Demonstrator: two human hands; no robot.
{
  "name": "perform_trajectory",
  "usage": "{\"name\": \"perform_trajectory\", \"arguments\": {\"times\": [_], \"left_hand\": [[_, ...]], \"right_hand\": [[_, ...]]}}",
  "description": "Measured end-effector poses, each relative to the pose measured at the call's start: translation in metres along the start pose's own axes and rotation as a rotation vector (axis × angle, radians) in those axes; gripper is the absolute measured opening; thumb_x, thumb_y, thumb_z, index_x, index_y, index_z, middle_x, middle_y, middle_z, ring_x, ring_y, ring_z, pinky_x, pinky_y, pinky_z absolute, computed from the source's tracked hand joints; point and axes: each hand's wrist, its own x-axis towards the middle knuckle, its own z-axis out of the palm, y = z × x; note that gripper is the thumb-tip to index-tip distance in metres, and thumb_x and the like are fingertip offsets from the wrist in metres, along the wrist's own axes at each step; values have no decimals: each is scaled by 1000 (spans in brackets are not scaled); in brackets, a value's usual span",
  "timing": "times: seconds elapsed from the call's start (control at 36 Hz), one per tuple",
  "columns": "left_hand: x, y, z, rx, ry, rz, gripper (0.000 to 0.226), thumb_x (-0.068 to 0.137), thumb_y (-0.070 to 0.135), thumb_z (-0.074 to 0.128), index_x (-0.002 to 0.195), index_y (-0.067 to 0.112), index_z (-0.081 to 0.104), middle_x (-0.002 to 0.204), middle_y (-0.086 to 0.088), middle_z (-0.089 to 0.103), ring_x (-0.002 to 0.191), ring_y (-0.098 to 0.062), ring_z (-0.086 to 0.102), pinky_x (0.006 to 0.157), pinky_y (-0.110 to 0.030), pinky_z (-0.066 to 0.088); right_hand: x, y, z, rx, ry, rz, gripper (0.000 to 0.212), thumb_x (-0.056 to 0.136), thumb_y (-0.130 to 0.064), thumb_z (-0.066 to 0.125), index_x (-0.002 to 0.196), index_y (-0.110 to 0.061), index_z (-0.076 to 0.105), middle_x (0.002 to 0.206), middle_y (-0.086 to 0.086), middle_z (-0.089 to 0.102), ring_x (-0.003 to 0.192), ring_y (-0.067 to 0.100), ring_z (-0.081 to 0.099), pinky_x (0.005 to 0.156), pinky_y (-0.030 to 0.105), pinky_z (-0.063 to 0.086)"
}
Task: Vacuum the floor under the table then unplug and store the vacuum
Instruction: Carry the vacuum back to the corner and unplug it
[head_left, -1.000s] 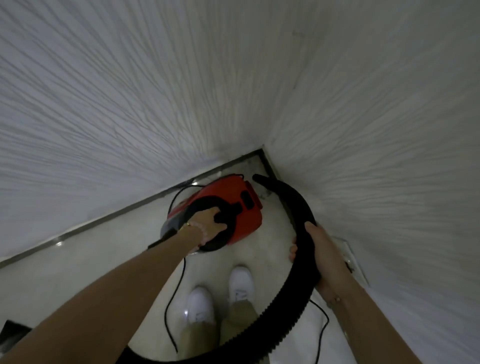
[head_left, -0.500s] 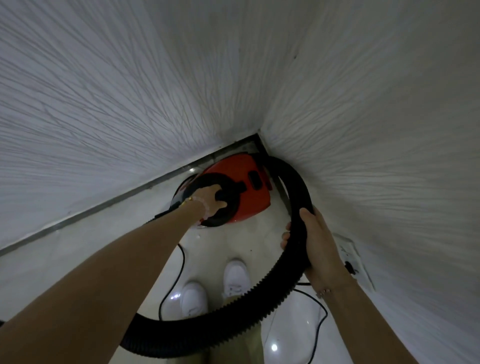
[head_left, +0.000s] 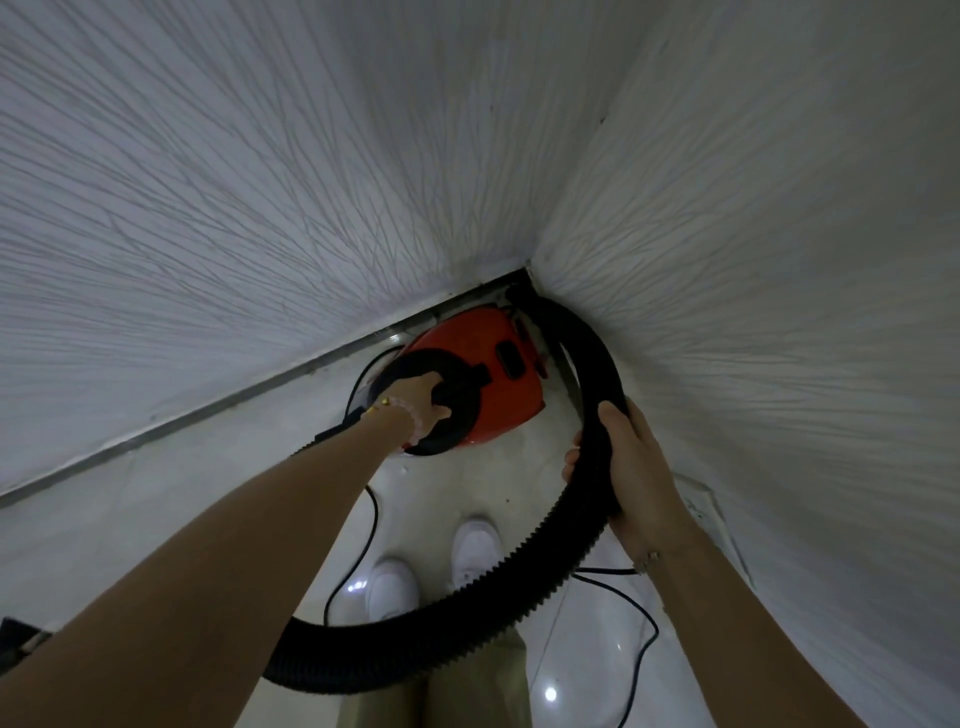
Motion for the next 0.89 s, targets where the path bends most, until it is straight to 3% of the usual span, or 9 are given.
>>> {"name": "perform_trajectory", "arguments": {"times": [0.17,0.44,0.64,0.75,0.89], "left_hand": [[1,-6,2,20,28,-1,39,92,20,56,129,9,47,109,-19,63,96,-31,60,74,-33,43],[2,-10,12,12,119,24,45,93,20,54,135,11,43,124,-18,58,113,-34,54,93,-39,45],[-1,-11,6,90,78,49,45,93,18,53,136,8,41,120,-20,60,109,-34,57,88,-37,46],[-6,-13,6,61,96,59,48,93,16,52,138,6,38,128,-21,54,117,-34,52,95,-37,42],[-24,-15,3,15,129,66,52,93,13,50,142,6,33,139,-20,45,125,-34,46,103,-37,37]], "right_hand": [[5,11,2,51,-36,18,33,98,-25,51,131,-20,52,65,3,53,45,9,53,44,24,49],[8,20,4,22,-61,-25,32,99,-25,48,131,-23,49,71,6,50,48,10,53,45,25,50],[10,30,-4,108,-37,41,39,99,-26,50,138,-23,46,72,7,52,46,10,56,45,25,50],[12,35,-11,183,-21,97,40,98,-26,50,138,-21,46,67,5,54,45,10,56,45,24,50],[11,36,-16,188,-32,131,40,98,-27,50,138,-22,45,78,9,56,52,13,60,50,28,54]]}}
